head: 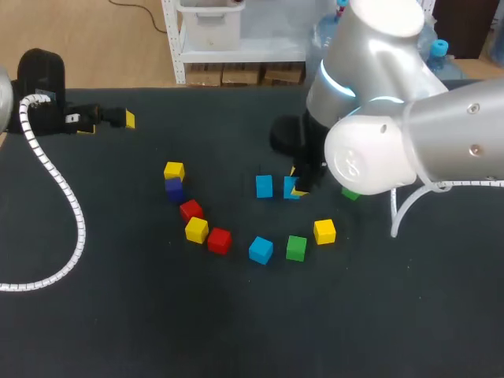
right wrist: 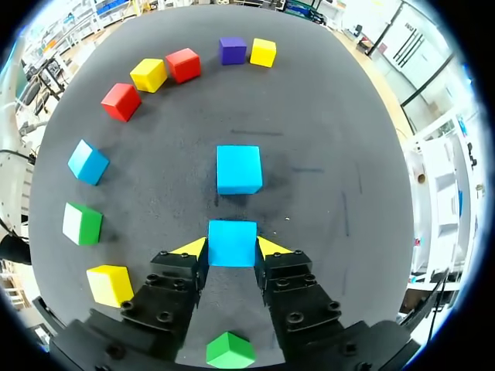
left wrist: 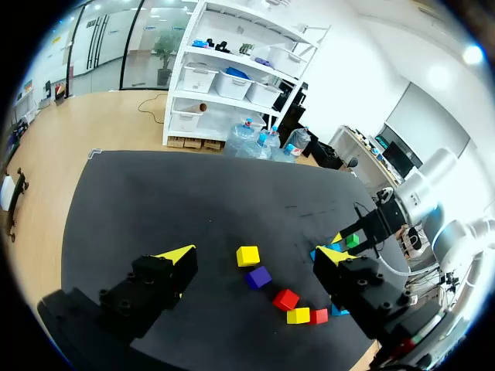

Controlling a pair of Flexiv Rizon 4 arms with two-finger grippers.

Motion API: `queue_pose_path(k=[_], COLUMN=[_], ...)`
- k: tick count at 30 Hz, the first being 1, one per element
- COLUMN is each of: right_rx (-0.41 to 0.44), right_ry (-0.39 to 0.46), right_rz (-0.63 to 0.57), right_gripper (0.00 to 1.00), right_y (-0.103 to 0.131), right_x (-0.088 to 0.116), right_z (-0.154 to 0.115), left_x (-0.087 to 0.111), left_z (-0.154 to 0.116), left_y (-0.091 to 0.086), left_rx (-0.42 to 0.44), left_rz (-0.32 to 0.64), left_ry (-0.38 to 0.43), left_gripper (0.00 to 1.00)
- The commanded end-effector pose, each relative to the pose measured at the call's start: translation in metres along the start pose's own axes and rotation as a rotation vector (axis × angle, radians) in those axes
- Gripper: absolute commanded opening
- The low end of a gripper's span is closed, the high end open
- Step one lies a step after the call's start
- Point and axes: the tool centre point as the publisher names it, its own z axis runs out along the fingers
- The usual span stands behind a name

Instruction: Place the blue cubes, place green cubes on the blue cubes, place the yellow cubes on the green cubes, then place the red cubes on the yellow cubes, and place purple cube on the red cubes.

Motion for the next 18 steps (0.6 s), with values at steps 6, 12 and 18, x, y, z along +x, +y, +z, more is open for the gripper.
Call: queue_pose_path(k=[6,12,18], right_rx=[0.001,0.005,0.003], right_ry=[-0.009,-0.012,-0.011], right_rz=[-0.020,-0.035,-0.048], right_gripper=[0.17,0.16,0.17], right_y=[-0.0013,-0.0028,-0.0032], right_x=[-0.0030,-0.0068,-0.0081], right_z=[0.0006,-0.0008,-0.0011], left_x=[0.0008,0.0008,0.0008], left_z=[0.0003,0.0003,0.0003], left_y=[0.0016,0.0016,0.0016], left_rx=[0.006,0.006,0.006], left_rz=[0.001,0.001,0.001], left_ry=[-0.004,-0.004,-0.004], left_gripper=[1.00,1.00,1.00])
